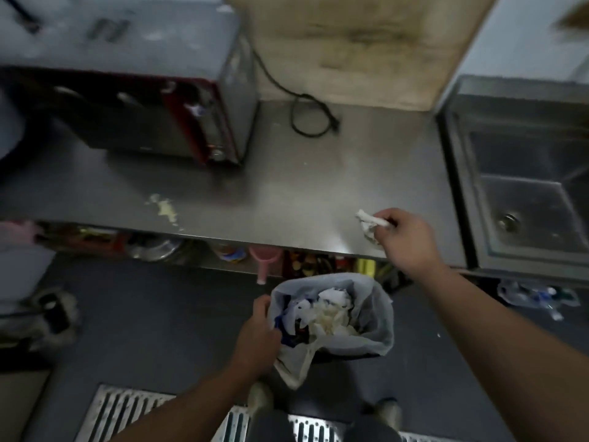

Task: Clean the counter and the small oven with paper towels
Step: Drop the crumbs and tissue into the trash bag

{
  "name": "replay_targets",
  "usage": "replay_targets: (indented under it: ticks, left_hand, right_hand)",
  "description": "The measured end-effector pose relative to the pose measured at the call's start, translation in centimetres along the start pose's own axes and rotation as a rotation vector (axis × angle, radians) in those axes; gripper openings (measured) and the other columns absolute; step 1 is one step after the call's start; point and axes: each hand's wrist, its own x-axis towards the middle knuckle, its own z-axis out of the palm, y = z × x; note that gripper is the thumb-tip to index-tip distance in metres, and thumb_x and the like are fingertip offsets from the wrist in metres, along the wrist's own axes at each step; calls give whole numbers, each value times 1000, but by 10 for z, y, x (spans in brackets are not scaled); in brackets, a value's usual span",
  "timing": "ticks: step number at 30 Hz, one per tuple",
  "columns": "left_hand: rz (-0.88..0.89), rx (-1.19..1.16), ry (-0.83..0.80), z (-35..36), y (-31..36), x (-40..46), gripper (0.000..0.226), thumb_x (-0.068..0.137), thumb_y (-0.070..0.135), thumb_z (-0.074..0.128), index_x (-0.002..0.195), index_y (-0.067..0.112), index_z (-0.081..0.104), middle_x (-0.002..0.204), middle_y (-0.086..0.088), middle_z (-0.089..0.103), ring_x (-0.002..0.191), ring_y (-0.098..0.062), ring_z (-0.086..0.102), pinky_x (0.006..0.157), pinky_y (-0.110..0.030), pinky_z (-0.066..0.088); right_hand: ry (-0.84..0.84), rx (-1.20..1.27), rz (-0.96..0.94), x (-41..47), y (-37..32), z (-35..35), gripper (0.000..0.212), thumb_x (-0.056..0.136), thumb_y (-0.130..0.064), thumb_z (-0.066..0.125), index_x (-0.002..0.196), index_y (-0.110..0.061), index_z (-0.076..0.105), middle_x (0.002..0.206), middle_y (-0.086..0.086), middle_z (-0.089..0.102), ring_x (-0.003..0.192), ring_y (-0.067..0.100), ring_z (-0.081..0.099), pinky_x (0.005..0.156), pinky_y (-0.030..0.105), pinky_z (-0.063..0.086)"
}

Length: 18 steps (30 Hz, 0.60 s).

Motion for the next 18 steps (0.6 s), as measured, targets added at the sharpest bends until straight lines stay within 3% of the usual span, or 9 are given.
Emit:
replay_targets:
  ticks: [3,9,13,18]
  left_hand:
    - [-74,0,64,-73,-44,-4,41,92,18,54,120,42,37,106,1,66,92,-21,65,81,-44,55]
    - [-172,-56,238,-177,-106,-17,41,92,17,53,120,40,34,99,0,63,83,-19,62,72,-41,52]
    - [-252,-133,343,-216,-138,-21,35,94,25,53,115,44,33,100,2,64,88,-20,63,80,-45,55]
    - [-303,-181,435,-238,-147,-12,27,98,31,47,123,35,38,100,0,65,88,-21,65,80,-47,56]
  right_hand:
    - [-54,-16,-63,1,-66,51,17,87,-17,61,99,-23,71,90,0,69,83,23,62,76,35,51]
    - [-193,-34,-204,1,-163,139,14,89,-20,62,99,-23,70,91,-1,69,83,21,61,73,29,45]
    - [-270,-88,-305,6,-204,185,14,88,-23,61,98,-24,71,92,-3,69,84,19,60,71,27,42]
    - [-324,-109,-382,31,-237,221,20,91,-21,61,108,-22,70,95,-5,63,90,17,57,76,25,39]
